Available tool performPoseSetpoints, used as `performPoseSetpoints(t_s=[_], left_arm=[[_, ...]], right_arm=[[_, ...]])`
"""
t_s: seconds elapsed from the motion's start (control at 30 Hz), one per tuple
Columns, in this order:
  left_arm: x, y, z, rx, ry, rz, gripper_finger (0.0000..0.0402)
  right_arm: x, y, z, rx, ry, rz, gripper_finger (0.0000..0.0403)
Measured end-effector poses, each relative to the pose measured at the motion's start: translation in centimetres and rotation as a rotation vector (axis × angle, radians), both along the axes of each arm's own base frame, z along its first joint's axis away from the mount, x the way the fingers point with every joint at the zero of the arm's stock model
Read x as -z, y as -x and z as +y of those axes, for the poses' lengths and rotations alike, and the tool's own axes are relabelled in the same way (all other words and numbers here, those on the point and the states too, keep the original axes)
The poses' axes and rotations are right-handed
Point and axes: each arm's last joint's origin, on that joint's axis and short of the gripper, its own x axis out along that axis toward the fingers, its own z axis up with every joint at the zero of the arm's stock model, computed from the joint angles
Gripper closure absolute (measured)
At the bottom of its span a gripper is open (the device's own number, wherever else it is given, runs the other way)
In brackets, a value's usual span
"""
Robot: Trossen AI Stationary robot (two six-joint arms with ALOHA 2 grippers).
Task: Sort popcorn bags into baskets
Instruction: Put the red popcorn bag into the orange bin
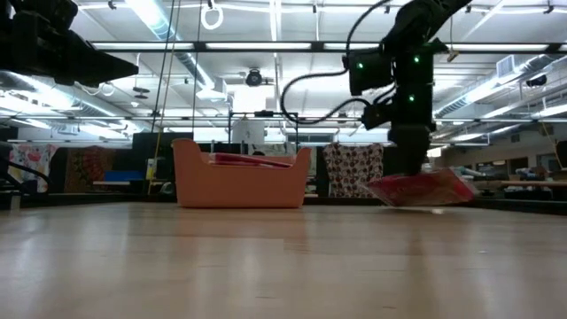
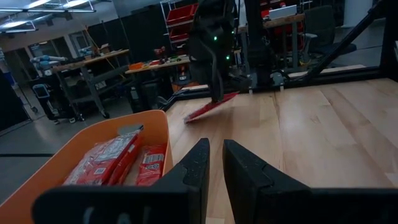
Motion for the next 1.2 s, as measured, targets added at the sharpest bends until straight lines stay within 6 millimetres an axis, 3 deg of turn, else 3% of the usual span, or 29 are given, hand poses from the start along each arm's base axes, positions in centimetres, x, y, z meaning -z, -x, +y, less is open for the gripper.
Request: performPoseSetpoints(t_s=[0.4,0.7,0.83,1.0,1.2], left_arm=[[0.0,0.0,0.0,0.0,0.0,0.0,0.0352],[0.0,0.0,0.0,0.0,0.0,0.0,0.0352],[0.0,0.0,0.0,0.0,0.002,-0.001,0.0352],[0.0,0.0,0.0,0.0,0.0,-0.001,0.0352],[0.0,0.0,0.0,0.0,0.002,-0.004,0.0352]], right_arm=[[-2.2,-1.8,1.0,-0.056,0.069,-0.074,0.0402],[-7.9,-4.4,1.2,-0.052,0.353,-0.206,0.0402],[-9.9,-5.3,0.9,-0.057,0.388,-0.273,0.0402],[-10.0,-6.0,1.2,-0.108,0.236,-0.364,0.0389],[-8.3,-5.6,1.1,-0.078,0.164,-0.348,0.0348]])
